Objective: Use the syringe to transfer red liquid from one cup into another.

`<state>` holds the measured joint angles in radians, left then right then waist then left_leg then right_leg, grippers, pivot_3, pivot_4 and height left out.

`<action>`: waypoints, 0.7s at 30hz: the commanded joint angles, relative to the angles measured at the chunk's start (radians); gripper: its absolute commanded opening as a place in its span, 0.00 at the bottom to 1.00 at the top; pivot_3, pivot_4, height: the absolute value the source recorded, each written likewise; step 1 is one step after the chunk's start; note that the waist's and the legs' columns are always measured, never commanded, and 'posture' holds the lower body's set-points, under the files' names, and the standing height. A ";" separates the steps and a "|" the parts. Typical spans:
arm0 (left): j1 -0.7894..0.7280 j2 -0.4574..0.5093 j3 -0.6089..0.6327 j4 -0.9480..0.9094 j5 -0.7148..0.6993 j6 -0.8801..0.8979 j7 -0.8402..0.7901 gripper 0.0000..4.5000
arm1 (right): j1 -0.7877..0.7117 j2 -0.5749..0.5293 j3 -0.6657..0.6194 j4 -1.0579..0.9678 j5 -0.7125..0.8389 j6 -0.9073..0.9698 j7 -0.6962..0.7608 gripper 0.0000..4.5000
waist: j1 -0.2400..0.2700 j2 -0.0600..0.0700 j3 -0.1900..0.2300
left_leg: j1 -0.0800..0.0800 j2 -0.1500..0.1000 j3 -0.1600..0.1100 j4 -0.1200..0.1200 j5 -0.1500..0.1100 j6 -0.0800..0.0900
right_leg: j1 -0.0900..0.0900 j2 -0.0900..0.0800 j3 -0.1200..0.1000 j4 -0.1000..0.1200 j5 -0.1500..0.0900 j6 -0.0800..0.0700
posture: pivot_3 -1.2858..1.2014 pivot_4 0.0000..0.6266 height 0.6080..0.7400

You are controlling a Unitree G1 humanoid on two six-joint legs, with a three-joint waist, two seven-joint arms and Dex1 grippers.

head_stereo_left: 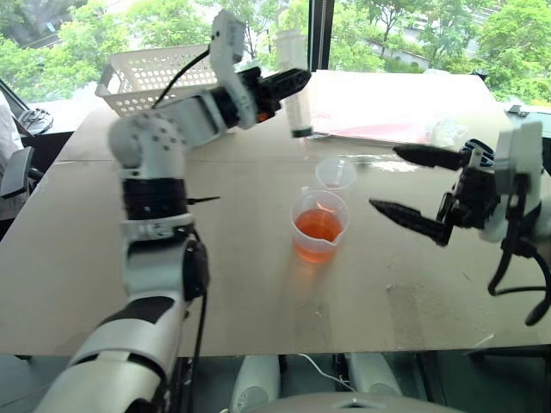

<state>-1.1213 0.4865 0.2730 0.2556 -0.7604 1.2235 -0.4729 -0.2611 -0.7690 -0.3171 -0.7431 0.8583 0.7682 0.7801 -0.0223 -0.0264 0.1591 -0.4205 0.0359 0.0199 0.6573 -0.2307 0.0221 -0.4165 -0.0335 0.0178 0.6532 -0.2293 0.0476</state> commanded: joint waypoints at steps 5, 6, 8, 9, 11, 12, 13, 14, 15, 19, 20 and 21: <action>0.117 0.256 0.054 0.013 -0.007 0.383 -0.006 0.29 | 0.197 -0.044 -0.075 -0.062 0.004 -0.150 0.148 0.99 | 0.004 0.000 0.000 | 0.006 0.000 0.001 -0.002 0.000 0.000 | 0.004 0.000 0.001 0.000 0.000 0.000 | 0.52 0.24 1.00; 0.151 0.263 0.070 0.035 0.021 0.376 0.017 0.29 | 0.221 -0.043 -0.074 -0.062 0.005 -0.157 0.151 0.99 | 0.007 -0.001 0.000 | 0.006 0.000 0.001 -0.002 0.000 0.000 | 0.004 0.000 0.001 0.001 0.000 0.000 | 0.52 0.24 1.00; 0.199 0.254 0.101 0.060 0.064 0.367 0.057 0.29 | 0.254 -0.047 -0.057 -0.061 -0.006 -0.174 0.158 0.99 | 0.012 -0.002 0.000 | 0.007 0.000 0.001 -0.002 0.000 -0.001 | 0.004 -0.001 0.001 0.003 0.000 0.000 | 0.52 0.24 1.00; 0.226 0.247 0.108 0.057 0.067 0.376 0.065 0.29 | 0.269 -0.049 -0.048 -0.062 -0.016 -0.185 0.163 0.99 | 0.013 -0.002 0.000 | 0.007 0.000 0.000 -0.002 0.001 -0.001 | 0.004 -0.001 0.000 0.003 0.000 0.000 | 0.52 0.24 1.00; 0.282 0.245 0.090 0.020 0.070 0.390 0.059 0.29 | 0.285 -0.053 -0.036 -0.066 -0.021 -0.196 0.164 0.99 | 0.015 -0.004 0.000 | 0.006 0.000 0.000 -0.002 0.001 -0.002 | 0.004 -0.001 0.000 0.003 0.000 0.000 | 0.52 0.24 1.00; 0.301 0.238 0.093 0.020 0.083 0.390 0.070 0.29 | 0.291 -0.053 -0.033 -0.068 -0.017 -0.198 0.163 0.99 | 0.015 -0.005 0.000 | 0.006 0.000 0.000 -0.002 0.001 -0.002 | 0.004 -0.001 0.000 0.003 0.000 -0.001 | 0.52 0.24 1.00; 0.307 0.229 0.101 0.032 0.099 0.388 0.084 0.29 | 0.296 -0.053 -0.029 -0.069 -0.014 -0.199 0.162 0.99 | 0.017 -0.005 0.000 | 0.006 0.000 0.000 -0.002 0.001 -0.002 | 0.004 -0.002 0.000 0.003 0.000 -0.001 | 0.52 0.24 1.00; 0.315 0.223 0.097 0.051 0.119 0.369 0.097 0.29 | 0.303 -0.054 -0.025 -0.068 -0.015 -0.202 0.164 0.99 | 0.018 -0.006 0.001 | 0.006 0.000 0.000 -0.002 0.001 -0.002 | 0.004 -0.002 0.000 0.003 0.000 -0.001 | 0.52 0.24 1.00; 0.320 0.216 0.093 0.068 0.139 0.348 0.109 0.29 | 0.311 -0.056 -0.021 -0.066 -0.017 -0.206 0.167 0.99 | 0.018 -0.006 0.001 | 0.006 0.000 0.000 -0.002 0.001 -0.002 | 0.004 -0.002 0.000 0.003 0.000 -0.001 | 0.52 0.24 1.00; 0.307 0.166 0.127 0.128 0.202 0.307 0.174 0.29 | 0.337 -0.063 0.003 -0.051 -0.046 -0.233 0.187 0.99 | 0.020 -0.008 0.001 | 0.006 -0.001 0.000 -0.002 0.001 -0.002 | 0.004 -0.002 0.000 0.003 0.000 -0.001 | 0.52 0.24 1.00; 0.309 0.160 0.130 0.119 0.201 0.309 0.171 0.52 | 0.340 -0.064 0.003 -0.050 -0.046 -0.236 0.189 1.00 | 0.020 -0.008 0.000 | 0.006 -0.001 0.001 -0.002 0.001 -0.002 | 0.004 -0.002 0.000 0.003 0.000 -0.001 | 0.52 0.24 1.00; 0.310 0.157 0.132 0.112 0.205 0.312 0.173 0.57 | 0.341 -0.065 0.003 -0.049 -0.045 -0.238 0.189 1.00 | 0.020 -0.008 0.000 | 0.007 -0.001 0.001 -0.002 0.001 -0.002 | 0.005 -0.002 0.001 0.003 0.000 -0.001 | 0.52 0.24 1.00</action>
<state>-0.8046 0.6385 0.3928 0.3837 -0.5709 1.5504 -0.3140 0.0804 -0.8218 -0.3086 -0.7778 0.8114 0.5549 0.9586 -0.0025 -0.0341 0.1595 -0.4140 0.0349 0.0205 0.6557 -0.2296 0.0198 -0.4121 -0.0357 0.0184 0.6565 -0.2296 0.0470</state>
